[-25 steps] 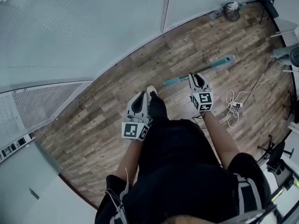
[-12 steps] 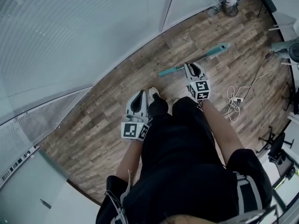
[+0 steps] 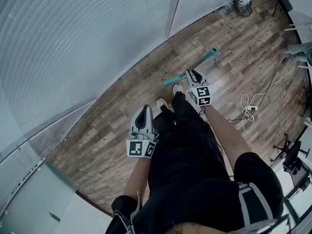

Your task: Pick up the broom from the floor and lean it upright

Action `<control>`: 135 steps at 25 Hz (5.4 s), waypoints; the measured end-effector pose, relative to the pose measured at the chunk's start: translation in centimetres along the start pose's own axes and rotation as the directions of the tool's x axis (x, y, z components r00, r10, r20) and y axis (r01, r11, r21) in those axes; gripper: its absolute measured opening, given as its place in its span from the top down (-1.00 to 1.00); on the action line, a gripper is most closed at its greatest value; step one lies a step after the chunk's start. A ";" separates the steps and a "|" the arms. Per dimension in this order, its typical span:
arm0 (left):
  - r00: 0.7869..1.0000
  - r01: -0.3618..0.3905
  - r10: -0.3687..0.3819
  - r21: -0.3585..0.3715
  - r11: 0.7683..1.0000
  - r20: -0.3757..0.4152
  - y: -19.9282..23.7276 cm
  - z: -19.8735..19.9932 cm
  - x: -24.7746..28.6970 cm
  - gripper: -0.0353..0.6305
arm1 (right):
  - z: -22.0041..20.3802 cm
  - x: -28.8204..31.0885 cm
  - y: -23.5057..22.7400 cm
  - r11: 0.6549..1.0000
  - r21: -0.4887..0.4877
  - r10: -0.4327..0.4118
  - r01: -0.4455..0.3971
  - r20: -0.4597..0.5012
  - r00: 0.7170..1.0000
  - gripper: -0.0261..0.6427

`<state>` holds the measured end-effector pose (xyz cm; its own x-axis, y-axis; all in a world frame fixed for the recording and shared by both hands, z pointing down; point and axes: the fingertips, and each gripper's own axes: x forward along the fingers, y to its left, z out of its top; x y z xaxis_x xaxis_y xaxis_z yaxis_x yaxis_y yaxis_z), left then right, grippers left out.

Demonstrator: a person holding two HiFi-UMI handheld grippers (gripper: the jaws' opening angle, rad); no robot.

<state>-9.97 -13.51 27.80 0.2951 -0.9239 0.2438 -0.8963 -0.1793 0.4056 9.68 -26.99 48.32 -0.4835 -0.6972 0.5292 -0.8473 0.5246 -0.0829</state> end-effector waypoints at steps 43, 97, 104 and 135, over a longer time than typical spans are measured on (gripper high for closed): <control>0.998 0.039 -0.045 -0.154 0.987 -0.033 9.8 -17.7 18.7 0.84 | -17.0 41.5 -9.6 0.993 -0.077 0.078 -0.090 -0.143 0.987 0.63; 0.997 0.030 -0.044 -0.191 0.981 -0.069 9.6 -19.7 17.1 0.84 | -15.7 36.9 -11.4 0.974 -0.123 0.169 -0.188 -0.151 0.974 0.70; 0.995 0.032 -0.050 -0.190 0.981 -0.091 9.8 -19.2 17.5 0.84 | -16.2 33.9 -12.4 0.988 -0.074 0.121 -0.138 -0.193 0.974 0.72; 0.994 0.020 -0.043 -0.209 0.978 -0.105 11.3 -20.2 17.0 0.84 | -12.1 39.4 -11.2 0.996 -0.084 -0.006 0.002 -0.048 0.999 0.52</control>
<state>-8.39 -24.37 54.29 0.3667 -0.8746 0.3171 -0.8009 -0.1233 0.5860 2.78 -54.41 80.29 -0.4670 -0.6763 0.5697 -0.8269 0.5623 -0.0102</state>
